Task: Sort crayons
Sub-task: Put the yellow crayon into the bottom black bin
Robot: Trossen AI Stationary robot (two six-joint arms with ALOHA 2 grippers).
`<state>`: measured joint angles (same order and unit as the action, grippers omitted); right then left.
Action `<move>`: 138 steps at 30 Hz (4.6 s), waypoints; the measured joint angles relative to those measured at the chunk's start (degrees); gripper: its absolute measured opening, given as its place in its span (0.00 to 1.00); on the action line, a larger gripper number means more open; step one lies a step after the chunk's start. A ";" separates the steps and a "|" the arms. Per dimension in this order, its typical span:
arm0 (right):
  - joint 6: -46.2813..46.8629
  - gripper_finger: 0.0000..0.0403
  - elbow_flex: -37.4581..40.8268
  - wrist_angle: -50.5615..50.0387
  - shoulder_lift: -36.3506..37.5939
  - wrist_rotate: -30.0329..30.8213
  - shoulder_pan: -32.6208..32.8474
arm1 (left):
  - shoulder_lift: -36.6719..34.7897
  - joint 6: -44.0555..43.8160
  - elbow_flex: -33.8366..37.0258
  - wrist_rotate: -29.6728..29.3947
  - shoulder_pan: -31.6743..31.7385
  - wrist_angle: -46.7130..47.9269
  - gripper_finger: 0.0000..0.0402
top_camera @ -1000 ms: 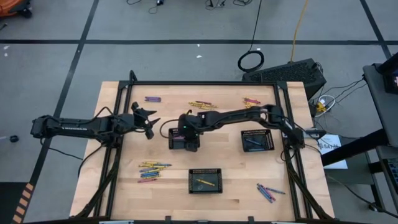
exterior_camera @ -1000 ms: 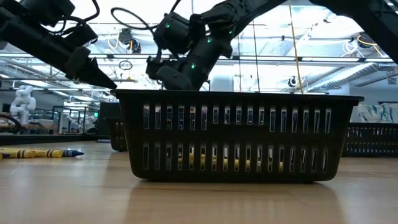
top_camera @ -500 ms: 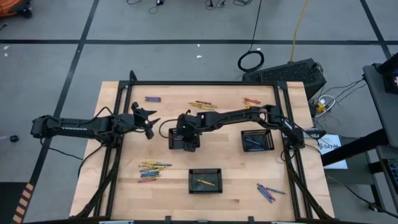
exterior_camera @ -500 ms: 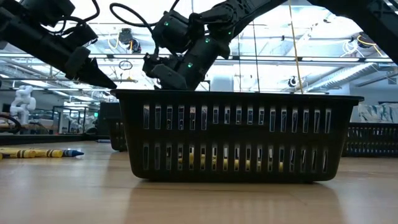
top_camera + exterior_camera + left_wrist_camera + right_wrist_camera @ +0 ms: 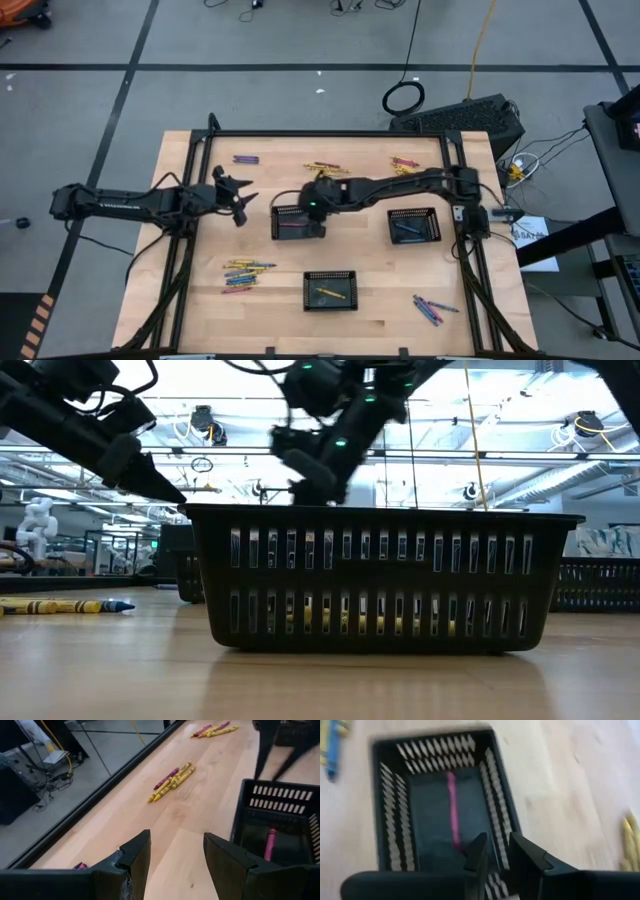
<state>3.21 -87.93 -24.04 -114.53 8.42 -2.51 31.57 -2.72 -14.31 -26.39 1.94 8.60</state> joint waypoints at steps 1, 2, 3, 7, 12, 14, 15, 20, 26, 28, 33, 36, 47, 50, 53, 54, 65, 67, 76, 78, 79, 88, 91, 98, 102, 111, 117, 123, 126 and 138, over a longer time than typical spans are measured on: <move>1.35 0.14 2.63 1.10 1.82 0.80 0.06 | 0.00 0.00 0.00 0.00 -0.32 -0.03 0.45; 2.72 0.13 5.54 2.33 3.88 1.39 0.15 | 0.00 0.00 0.00 0.00 -0.62 -0.04 0.45; 4.16 0.12 8.57 3.51 6.10 2.24 0.27 | 0.00 0.00 0.00 0.00 -0.86 -0.09 0.45; 10.23 0.11 20.78 6.15 16.25 7.09 0.44 | 0.01 0.01 0.00 0.00 -1.66 -0.73 0.45; 18.54 0.11 34.45 3.98 29.59 15.84 -0.90 | 0.02 0.02 0.00 0.00 -1.77 -1.47 0.45; 21.75 0.11 39.21 3.16 34.01 16.93 -2.91 | 0.02 0.02 0.00 0.00 -1.77 -2.03 0.45; 23.46 0.11 41.38 2.87 35.90 16.83 -4.31 | 0.02 0.02 0.00 0.00 -1.77 -2.29 0.45; 25.95 0.12 50.52 2.56 40.90 11.21 -12.42 | 0.04 0.08 0.00 0.00 -1.77 -3.48 0.45; 21.41 0.20 53.93 4.38 41.12 7.63 -19.67 | 0.07 0.07 0.00 0.00 -1.77 -3.84 0.45; 19.63 0.25 53.91 5.36 41.14 7.13 -21.17 | 0.07 0.07 0.00 0.00 -1.77 -3.82 0.45; 15.18 0.34 53.89 6.22 40.46 4.41 -25.80 | 0.07 0.05 0.02 0.00 -1.75 -3.85 0.45; 13.88 0.36 53.89 5.43 38.92 3.51 -28.55 | 0.07 0.06 0.02 0.00 -1.75 -3.82 0.45; 11.84 0.35 53.77 6.54 34.04 4.05 -32.26 | 0.20 0.07 0.02 0.00 -1.75 -3.58 0.45; 11.49 0.35 53.82 6.89 34.02 3.62 -32.41 | 0.22 0.07 0.02 0.00 -1.75 -3.58 0.45; 11.47 0.35 53.85 7.61 34.45 3.60 -32.41 | 0.22 0.07 0.02 0.00 -1.75 -3.58 0.45; 11.47 0.35 53.85 8.07 34.64 3.61 -32.41 | 0.22 0.07 0.02 0.00 -1.75 -3.56 0.45; 7.87 0.35 53.85 7.54 37.83 8.08 -33.30 | 0.22 0.09 0.04 0.07 -1.75 -3.58 0.45; 6.91 0.35 53.85 7.71 37.32 8.03 -34.75 | 0.22 0.09 0.04 0.11 -1.75 -3.58 0.45; 2.75 0.35 53.85 8.90 34.93 -1.18 -40.34 | 0.28 0.07 0.04 0.31 -1.75 -3.58 0.45; 2.04 0.35 53.87 8.63 34.57 -0.91 -41.11 | 0.28 0.07 0.04 0.31 -1.75 -3.58 0.45; 1.89 0.35 53.87 8.83 34.42 -0.95 -41.50 | 0.28 0.08 0.04 0.31 -1.75 -3.58 0.45; -0.12 0.26 53.61 8.45 31.71 -4.76 -42.38 | 0.28 0.09 0.04 0.68 -1.75 -3.53 0.45; -0.72 0.13 53.61 7.96 31.12 -5.07 -41.60 | 0.28 0.09 0.04 0.68 -1.75 -3.53 0.45; 2.61 0.03 54.06 11.12 34.14 -4.08 -35.03 | 0.28 0.08 0.04 0.68 -1.75 -3.39 0.45; 4.86 0.01 53.96 16.14 37.80 -3.47 -28.61 | 0.28 0.07 0.04 0.68 -1.75 -3.40 0.45; 12.81 0.00 53.91 37.69 41.21 -2.71 -7.70 | 0.28 0.09 0.04 0.68 -1.75 -3.58 0.45; 18.35 0.00 53.77 53.36 38.89 0.51 6.71 | 0.28 0.07 0.04 0.68 -1.75 -3.67 0.45; 19.91 0.00 48.27 59.65 31.51 1.72 17.80 | 0.28 0.09 0.04 0.66 -1.75 -3.80 0.45; 17.95 0.00 44.38 59.85 26.47 -1.77 21.06 | 0.28 0.08 0.04 0.66 -1.75 -3.77 0.45; 17.11 0.02 36.82 54.28 8.93 -8.65 23.57 | 0.28 0.09 0.04 0.66 -1.75 -3.54 0.45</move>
<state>20.32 -51.11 30.24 -105.60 -0.23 21.07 31.86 -2.63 -14.26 -25.74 0.19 5.06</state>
